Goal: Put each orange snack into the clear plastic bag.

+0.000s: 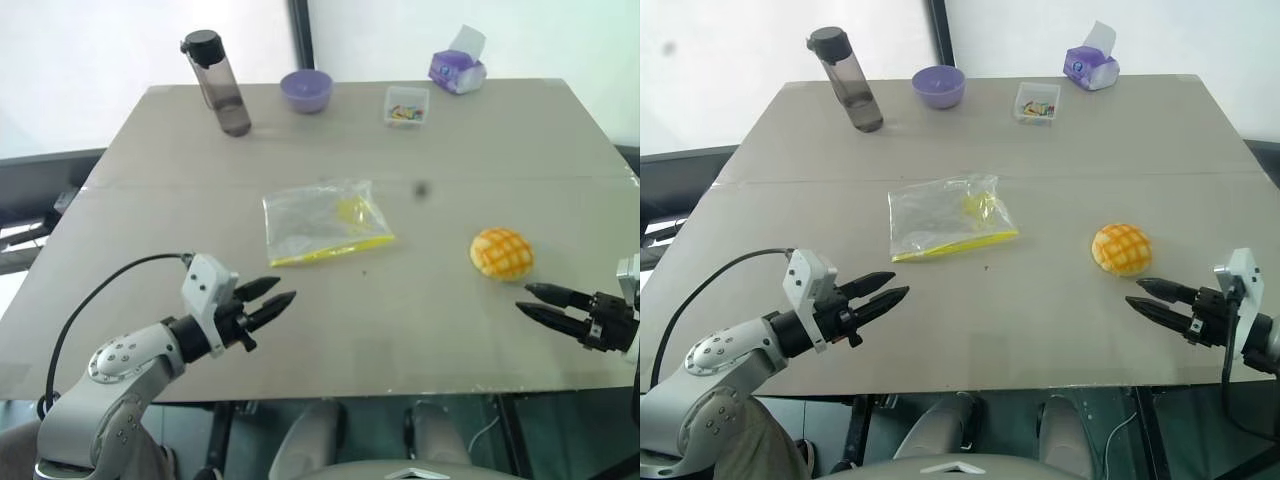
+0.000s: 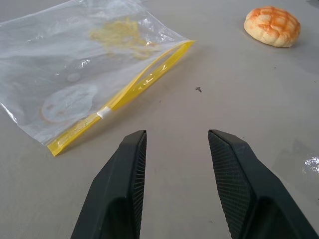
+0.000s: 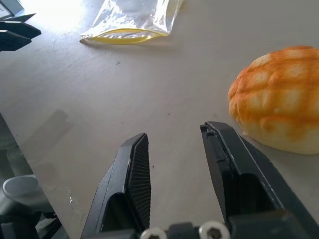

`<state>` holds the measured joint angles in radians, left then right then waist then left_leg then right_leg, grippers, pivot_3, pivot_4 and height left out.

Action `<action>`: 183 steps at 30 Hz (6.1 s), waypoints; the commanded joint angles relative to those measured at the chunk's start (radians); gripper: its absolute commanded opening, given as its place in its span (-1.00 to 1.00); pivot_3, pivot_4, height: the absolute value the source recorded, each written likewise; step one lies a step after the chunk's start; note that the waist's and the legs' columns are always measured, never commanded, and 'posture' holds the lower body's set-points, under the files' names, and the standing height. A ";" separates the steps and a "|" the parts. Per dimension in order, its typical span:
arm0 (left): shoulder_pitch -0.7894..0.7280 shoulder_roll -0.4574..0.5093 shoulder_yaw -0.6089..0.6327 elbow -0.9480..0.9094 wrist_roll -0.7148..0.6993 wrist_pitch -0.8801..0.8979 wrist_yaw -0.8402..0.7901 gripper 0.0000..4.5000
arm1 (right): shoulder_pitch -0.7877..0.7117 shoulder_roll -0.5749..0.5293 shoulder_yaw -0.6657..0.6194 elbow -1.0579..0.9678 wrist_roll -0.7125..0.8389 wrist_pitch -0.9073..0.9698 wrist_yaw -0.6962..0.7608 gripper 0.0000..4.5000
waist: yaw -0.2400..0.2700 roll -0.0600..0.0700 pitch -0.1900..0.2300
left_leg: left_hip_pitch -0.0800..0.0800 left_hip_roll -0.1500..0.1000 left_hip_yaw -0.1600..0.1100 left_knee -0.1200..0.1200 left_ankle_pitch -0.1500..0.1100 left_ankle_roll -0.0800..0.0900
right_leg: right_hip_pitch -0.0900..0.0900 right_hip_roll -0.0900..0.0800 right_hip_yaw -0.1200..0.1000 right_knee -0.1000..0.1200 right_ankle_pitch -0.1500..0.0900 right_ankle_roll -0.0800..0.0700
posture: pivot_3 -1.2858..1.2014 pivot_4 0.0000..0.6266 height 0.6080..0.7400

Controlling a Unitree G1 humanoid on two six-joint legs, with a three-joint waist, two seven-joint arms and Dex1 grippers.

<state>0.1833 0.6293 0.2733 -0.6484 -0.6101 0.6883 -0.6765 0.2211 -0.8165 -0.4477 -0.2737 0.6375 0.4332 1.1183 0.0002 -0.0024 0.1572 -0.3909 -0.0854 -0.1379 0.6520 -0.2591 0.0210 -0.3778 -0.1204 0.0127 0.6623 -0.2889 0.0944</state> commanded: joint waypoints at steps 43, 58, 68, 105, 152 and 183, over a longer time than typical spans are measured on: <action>-0.308 -0.023 0.019 0.433 -0.015 -0.038 0.047 -0.08 | -0.096 0.011 0.033 -0.113 0.079 0.044 -0.076 -0.17 | 0.011 -0.001 0.001 | 0.000 -0.001 -0.001 0.000 0.002 -0.004 | 0.000 0.000 0.000 0.000 0.000 0.000 | 0.03 -0.52 1.00; -0.878 -0.134 -0.043 1.180 0.046 0.127 0.054 0.94 | -0.176 0.006 0.040 -0.211 0.196 0.134 -0.125 -0.17 | -0.001 -0.007 0.004 | -0.003 -0.002 -0.004 0.002 0.003 -0.004 | -0.001 0.000 -0.004 0.001 0.000 0.001 | 0.03 -0.52 1.00; -0.984 -0.170 -0.019 1.354 0.055 0.236 0.041 0.94 | -0.229 0.029 0.064 -0.224 0.124 0.015 -0.125 -0.17 | 0.002 -0.008 0.003 | -0.003 -0.003 -0.005 0.004 0.003 -0.004 | 0.000 -0.001 -0.005 0.002 0.000 0.001 | 0.03 -0.52 1.00; -0.818 -0.502 0.402 0.853 -0.550 0.884 0.362 -0.98 | -0.639 0.196 0.685 0.390 -0.806 -0.579 -0.402 -0.17 | -0.034 -0.009 0.003 | -0.005 -0.004 -0.004 0.016 0.003 -0.005 | -0.006 0.000 0.001 0.016 0.000 0.001 | 0.03 -0.52 1.00; -0.711 -0.233 0.007 0.648 -0.140 0.150 0.057 0.06 | -0.738 0.183 0.635 0.428 -0.908 -0.632 -0.456 -1.00 | -0.036 -0.009 0.003 | -0.006 -0.004 -0.001 0.014 0.003 -0.005 | -0.009 0.000 0.005 0.015 0.001 0.001 | 0.03 -0.52 1.00; -0.449 -0.051 -0.524 0.336 0.996 -0.646 0.275 0.06 | -1.007 0.376 0.720 0.641 -0.968 -0.493 -0.490 -1.00 | -0.039 -0.010 0.006 | -0.008 -0.001 0.008 0.001 0.003 -0.005 | -0.020 0.002 0.013 0.014 0.001 0.001 | 0.03 -0.52 1.00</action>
<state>-0.2408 0.5823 -0.2765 -0.3027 0.3606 0.0591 -0.4254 -0.7593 -0.4431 0.2751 0.3833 -0.3346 -0.0473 0.6388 -0.0389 -0.0129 0.1627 -0.3992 -0.0868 -0.1303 0.6534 -0.2562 0.0158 -0.3983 -0.1185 0.0260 0.6761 -0.2882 0.0952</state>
